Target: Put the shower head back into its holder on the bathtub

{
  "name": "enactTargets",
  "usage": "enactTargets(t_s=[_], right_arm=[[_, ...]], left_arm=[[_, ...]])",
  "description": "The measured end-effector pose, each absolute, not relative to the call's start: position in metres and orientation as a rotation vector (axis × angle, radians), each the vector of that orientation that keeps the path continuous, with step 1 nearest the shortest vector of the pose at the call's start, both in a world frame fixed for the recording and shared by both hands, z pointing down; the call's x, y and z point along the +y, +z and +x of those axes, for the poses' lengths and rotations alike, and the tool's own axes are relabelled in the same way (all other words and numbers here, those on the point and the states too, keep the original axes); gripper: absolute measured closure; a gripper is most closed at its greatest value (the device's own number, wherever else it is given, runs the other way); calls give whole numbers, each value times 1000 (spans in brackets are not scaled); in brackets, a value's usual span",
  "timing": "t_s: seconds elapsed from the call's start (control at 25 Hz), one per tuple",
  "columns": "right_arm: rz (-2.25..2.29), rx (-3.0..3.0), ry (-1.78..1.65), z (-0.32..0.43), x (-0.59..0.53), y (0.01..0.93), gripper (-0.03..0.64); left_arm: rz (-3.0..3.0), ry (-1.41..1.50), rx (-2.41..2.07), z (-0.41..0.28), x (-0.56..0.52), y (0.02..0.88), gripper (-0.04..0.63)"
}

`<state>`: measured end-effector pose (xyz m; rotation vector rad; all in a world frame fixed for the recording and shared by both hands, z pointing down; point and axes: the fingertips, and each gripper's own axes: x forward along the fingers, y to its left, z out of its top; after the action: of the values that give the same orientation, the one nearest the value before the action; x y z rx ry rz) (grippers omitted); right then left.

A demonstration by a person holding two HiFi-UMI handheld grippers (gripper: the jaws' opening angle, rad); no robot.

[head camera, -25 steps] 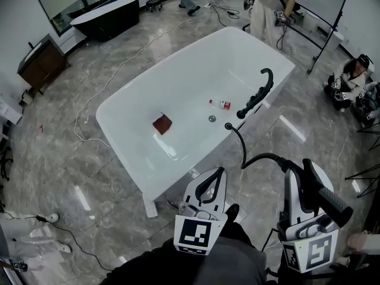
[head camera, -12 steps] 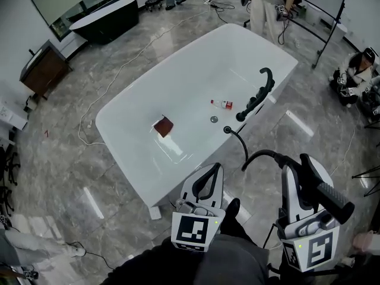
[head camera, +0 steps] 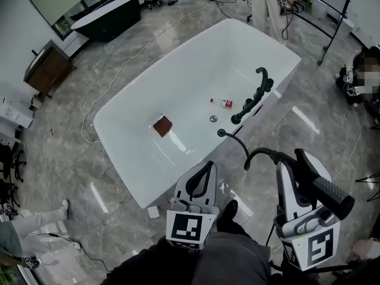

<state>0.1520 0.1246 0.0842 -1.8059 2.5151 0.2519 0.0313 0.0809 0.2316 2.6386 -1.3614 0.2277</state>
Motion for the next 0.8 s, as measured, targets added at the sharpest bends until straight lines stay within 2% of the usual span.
enactTargets(t_s=[0.32, 0.8], right_arm=[[-1664, 2571, 263, 167, 106, 77, 488], [-1572, 2621, 252, 144, 55, 66, 488]], left_arm=[[2580, 238, -1460, 46, 76, 239, 592], [2547, 157, -1500, 30, 26, 234, 592]])
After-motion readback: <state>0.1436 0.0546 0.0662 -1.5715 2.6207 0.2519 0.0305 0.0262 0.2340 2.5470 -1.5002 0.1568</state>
